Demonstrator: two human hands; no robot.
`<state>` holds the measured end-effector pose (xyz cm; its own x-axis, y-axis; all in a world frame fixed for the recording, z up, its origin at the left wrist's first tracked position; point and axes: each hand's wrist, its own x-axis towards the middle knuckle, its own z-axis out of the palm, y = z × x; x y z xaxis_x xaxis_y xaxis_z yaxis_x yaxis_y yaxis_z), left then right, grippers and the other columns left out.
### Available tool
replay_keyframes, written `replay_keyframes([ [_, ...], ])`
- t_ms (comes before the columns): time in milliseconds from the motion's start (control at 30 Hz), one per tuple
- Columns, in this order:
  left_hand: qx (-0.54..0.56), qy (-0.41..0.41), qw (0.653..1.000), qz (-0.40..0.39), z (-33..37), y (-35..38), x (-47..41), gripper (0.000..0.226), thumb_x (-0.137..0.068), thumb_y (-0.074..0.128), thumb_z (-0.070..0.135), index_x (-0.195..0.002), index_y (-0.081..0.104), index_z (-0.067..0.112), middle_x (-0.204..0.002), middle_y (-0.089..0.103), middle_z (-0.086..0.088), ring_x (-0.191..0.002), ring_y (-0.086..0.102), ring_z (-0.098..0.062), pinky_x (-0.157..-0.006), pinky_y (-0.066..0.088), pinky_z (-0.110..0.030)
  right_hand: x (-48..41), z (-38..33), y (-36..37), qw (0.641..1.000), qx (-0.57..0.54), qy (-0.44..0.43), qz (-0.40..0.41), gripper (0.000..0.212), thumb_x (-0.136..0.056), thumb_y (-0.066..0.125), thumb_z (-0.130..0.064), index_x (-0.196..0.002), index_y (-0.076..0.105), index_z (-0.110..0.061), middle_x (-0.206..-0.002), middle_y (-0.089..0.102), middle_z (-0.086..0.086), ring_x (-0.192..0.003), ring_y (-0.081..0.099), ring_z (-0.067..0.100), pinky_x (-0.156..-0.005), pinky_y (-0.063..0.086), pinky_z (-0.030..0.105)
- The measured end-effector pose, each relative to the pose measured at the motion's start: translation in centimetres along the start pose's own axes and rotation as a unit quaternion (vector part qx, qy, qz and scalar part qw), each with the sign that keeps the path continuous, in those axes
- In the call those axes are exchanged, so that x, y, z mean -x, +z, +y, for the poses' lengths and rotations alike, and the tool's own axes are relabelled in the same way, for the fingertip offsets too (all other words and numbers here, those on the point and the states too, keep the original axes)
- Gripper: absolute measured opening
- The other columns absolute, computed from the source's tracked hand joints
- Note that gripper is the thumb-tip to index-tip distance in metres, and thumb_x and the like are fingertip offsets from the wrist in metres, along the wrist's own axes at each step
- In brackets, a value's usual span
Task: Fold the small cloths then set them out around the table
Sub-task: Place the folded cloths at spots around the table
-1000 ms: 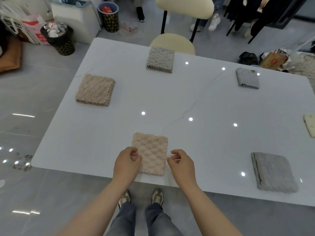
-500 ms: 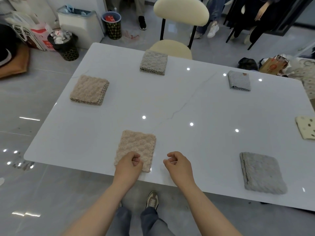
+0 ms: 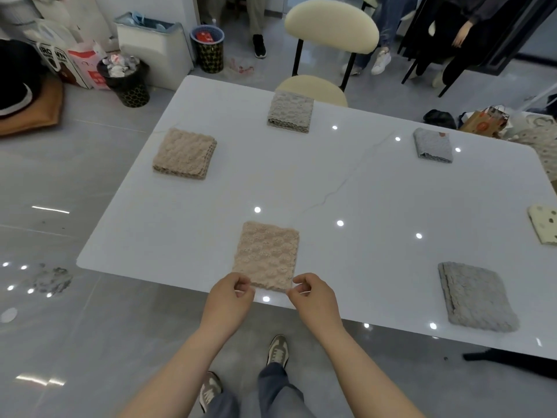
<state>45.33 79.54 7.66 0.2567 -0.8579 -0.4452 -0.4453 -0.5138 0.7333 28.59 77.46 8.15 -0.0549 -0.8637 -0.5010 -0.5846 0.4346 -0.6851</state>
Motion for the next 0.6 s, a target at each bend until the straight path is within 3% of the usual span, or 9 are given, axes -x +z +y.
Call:
replay_keyframes([
  [167,0.014,-0.005,1.0,0.006,-3.6,-4.3,1.5,0.012,-0.086,0.061,0.014,-0.098,0.062,0.016,-0.09,0.064,0.002,-0.074,0.057,-0.004,-0.061,0.039,-0.01,3.0,-1.2,4.3,1.0,-0.004,-0.007,-0.006,0.018,-0.089,0.062,-0.02,-0.107,0.06,-0.02,-0.089,0.059,-0.006,-0.078,0.055,0.005,-0.067,0.043,0.016],
  [300,0.011,-0.004,1.0,0.004,-5.9,-6.8,2.3,0.01,-0.085,0.062,0.014,-0.094,0.062,0.017,-0.088,0.064,0.002,-0.075,0.057,-0.005,-0.064,0.04,-0.014,4.9,-2.2,6.8,1.0,-0.013,-0.014,0.001,0.016,-0.088,0.062,-0.019,-0.104,0.059,-0.021,-0.085,0.057,-0.01,-0.078,0.054,0.003,-0.071,0.044,0.016],
  [467,0.02,-0.002,1.0,-0.002,-7.0,-7.5,2.9,0.009,-0.085,0.062,0.013,-0.091,0.059,0.019,-0.083,0.061,0.006,-0.073,0.057,-0.007,-0.064,0.039,-0.011,6.0,-2.3,7.6,0.999,-0.006,-0.027,0.016,0.014,-0.088,0.062,-0.017,-0.102,0.06,-0.02,-0.089,0.06,-0.004,-0.077,0.055,0.005,-0.067,0.041,0.012],
  [600,0.019,0.002,1.0,-0.003,-6.9,-6.9,3.2,0.009,-0.085,0.062,0.013,-0.091,0.059,0.019,-0.082,0.061,0.007,-0.072,0.056,-0.005,-0.063,0.039,-0.01,5.6,-1.8,6.8,0.999,0.019,-0.032,0.027,0.023,-0.088,0.062,-0.017,-0.111,0.061,-0.016,-0.096,0.059,-0.004,-0.084,0.056,0.01,-0.073,0.041,0.018],
])
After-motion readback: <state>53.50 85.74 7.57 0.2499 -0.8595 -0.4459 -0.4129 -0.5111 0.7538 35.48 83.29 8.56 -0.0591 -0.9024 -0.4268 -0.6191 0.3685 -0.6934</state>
